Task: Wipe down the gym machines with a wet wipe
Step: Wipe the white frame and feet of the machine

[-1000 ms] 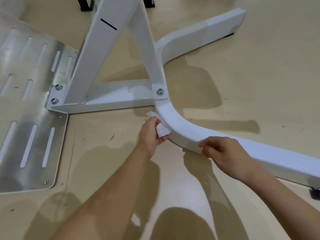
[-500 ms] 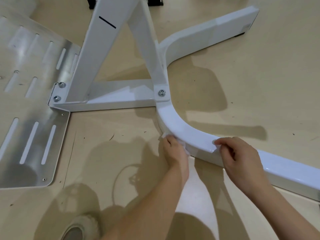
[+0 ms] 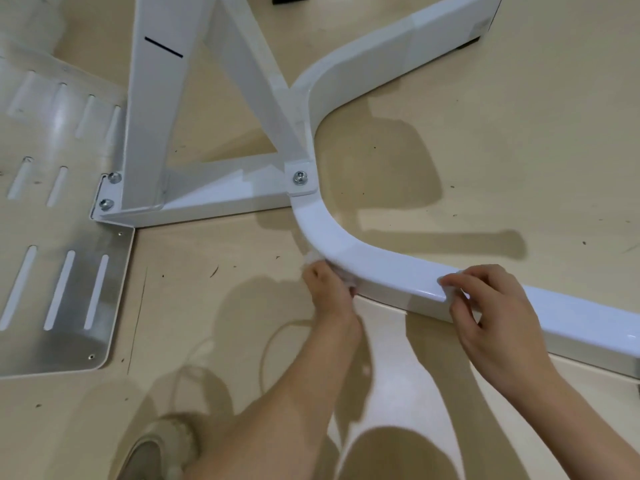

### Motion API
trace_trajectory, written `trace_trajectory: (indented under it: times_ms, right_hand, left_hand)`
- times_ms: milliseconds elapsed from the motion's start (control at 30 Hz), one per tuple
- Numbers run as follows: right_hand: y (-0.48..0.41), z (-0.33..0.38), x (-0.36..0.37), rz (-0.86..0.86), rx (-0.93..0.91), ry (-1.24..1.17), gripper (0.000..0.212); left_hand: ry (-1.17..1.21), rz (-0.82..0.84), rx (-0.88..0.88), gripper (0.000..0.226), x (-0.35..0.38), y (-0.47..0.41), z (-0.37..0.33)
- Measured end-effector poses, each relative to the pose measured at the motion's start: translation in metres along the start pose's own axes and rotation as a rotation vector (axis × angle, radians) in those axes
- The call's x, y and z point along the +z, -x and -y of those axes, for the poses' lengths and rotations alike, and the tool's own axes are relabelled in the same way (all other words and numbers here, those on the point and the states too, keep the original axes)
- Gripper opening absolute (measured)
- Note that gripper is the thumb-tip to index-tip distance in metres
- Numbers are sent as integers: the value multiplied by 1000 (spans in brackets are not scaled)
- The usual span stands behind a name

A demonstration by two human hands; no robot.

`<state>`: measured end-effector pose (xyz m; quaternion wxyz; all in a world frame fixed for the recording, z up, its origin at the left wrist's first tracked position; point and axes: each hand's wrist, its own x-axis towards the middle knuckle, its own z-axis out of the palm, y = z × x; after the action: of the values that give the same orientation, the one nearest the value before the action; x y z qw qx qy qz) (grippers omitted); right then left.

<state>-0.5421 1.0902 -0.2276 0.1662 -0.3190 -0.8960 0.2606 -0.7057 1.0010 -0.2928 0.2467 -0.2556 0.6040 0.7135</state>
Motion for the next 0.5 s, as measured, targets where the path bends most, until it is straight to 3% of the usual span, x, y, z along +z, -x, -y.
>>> trace_trajectory:
  times_ms: [100, 167, 300, 400, 500]
  right_hand:
    - [8, -7, -3, -4, -30, 6, 22]
    - [13, -11, -6, 23, -34, -9, 25]
    - [15, -17, -14, 69, -3, -70, 27]
    - [13, -16, -12, 66, 25, -102, 26]
    - [14, -18, -14, 65, 11, -127, 26]
  left_hand:
    - [28, -36, 24, 20, 5, 31, 12]
    - [-21, -93, 77, 18, 4, 5, -16]
    - [17, -37, 83, 20, -4, -22, -67]
    - [85, 38, 107, 6, -5, 21, -36]
    - [-21, 47, 117, 22, 2, 53, 5]
